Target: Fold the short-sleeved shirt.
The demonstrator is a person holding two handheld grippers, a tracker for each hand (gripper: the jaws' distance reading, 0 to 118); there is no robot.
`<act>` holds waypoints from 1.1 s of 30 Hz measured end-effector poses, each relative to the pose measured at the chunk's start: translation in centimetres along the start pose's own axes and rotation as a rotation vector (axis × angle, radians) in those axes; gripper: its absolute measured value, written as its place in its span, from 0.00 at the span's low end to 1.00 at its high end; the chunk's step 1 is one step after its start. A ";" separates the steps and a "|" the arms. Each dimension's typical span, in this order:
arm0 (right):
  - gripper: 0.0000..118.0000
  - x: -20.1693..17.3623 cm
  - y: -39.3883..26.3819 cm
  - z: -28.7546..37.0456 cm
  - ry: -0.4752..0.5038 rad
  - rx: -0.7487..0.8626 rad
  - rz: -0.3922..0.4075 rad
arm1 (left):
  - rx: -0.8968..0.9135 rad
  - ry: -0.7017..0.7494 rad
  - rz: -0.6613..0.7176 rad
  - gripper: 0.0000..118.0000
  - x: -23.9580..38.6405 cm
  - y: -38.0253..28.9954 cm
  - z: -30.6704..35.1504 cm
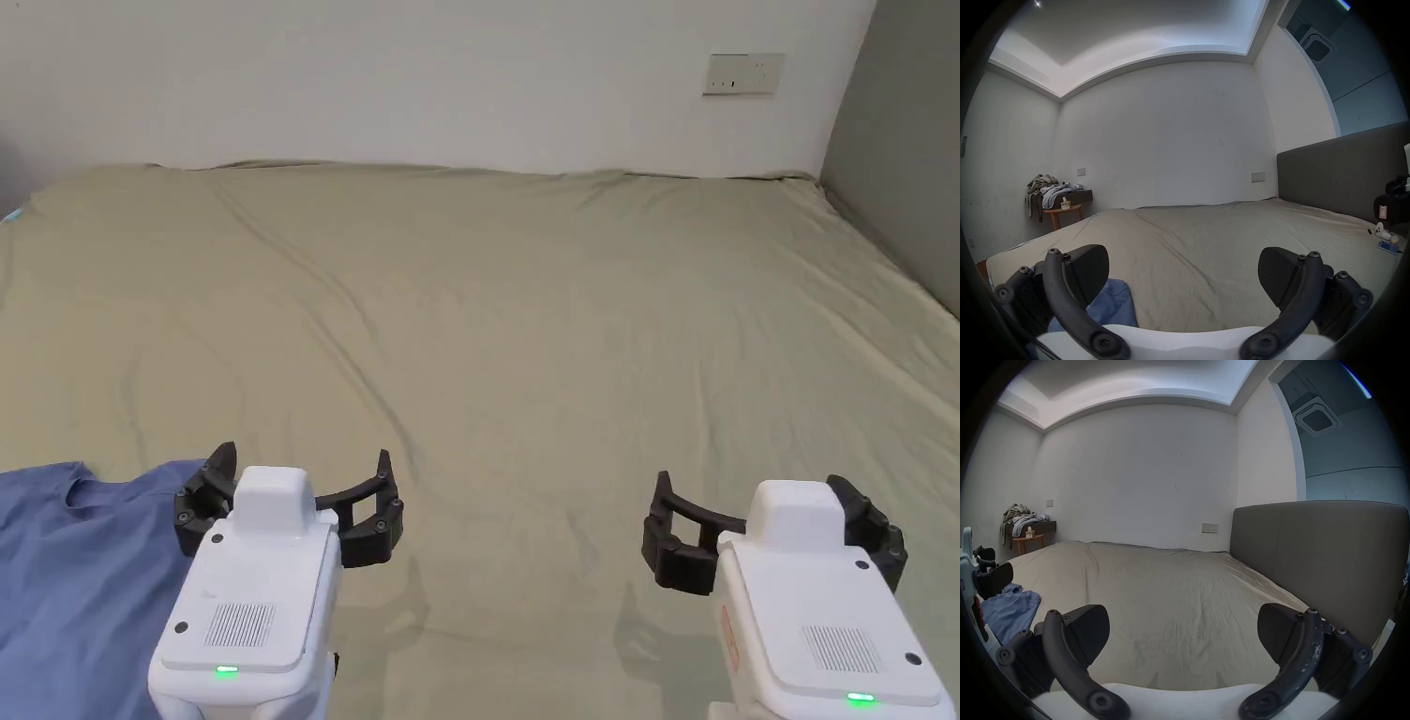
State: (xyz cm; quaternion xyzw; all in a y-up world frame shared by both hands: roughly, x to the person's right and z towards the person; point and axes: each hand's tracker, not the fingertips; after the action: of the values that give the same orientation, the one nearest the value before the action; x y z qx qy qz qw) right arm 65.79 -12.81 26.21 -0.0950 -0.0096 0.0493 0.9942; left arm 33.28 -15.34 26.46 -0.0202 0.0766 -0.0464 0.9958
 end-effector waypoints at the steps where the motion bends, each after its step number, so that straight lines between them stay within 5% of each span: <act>1: 1.00 0.0 0.0 0.0 -0.001 0.001 -0.002 | 0.000 0.000 -0.001 1.00 0.0 0.0 0.0; 14: 1.00 0.0 0.5 0.1 -0.013 0.009 0.015 | 0.000 -0.003 -0.016 1.00 0.1 0.2 -0.3; 17: 1.00 -0.9 1.3 0.2 -0.079 0.020 0.147 | -0.021 0.009 0.031 1.00 0.1 0.6 -0.6; 20: 1.00 -3.0 1.9 0.6 -0.209 0.097 0.444 | -0.088 -0.062 0.429 1.00 -1.6 1.8 -1.0; 24: 1.00 -5.9 0.8 1.5 -0.455 0.376 0.951 | -0.154 -0.310 1.397 1.00 -5.8 0.3 -1.7; 26: 1.00 -6.6 0.2 1.8 -0.543 0.509 1.117 | -0.173 -0.341 1.669 1.00 -6.0 -0.8 -1.8; 27: 1.00 -6.6 0.2 1.8 -0.546 0.526 1.130 | -0.161 -0.351 1.698 1.00 -6.2 -1.0 -1.8; 29: 1.00 -6.0 1.2 1.9 -0.477 0.457 1.024 | -0.166 -0.317 1.571 1.00 -6.4 -0.1 -1.8; 33: 1.00 -3.1 4.0 1.8 -0.256 0.193 0.489 | -0.096 -0.140 0.695 1.00 -3.9 4.7 -0.7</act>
State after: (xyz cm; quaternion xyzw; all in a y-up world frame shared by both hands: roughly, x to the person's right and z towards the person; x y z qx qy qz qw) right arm 62.22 -8.86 27.15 0.0075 -0.1073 0.3000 0.9479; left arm 29.71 -10.28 26.09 -0.0431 0.0125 0.3002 0.9528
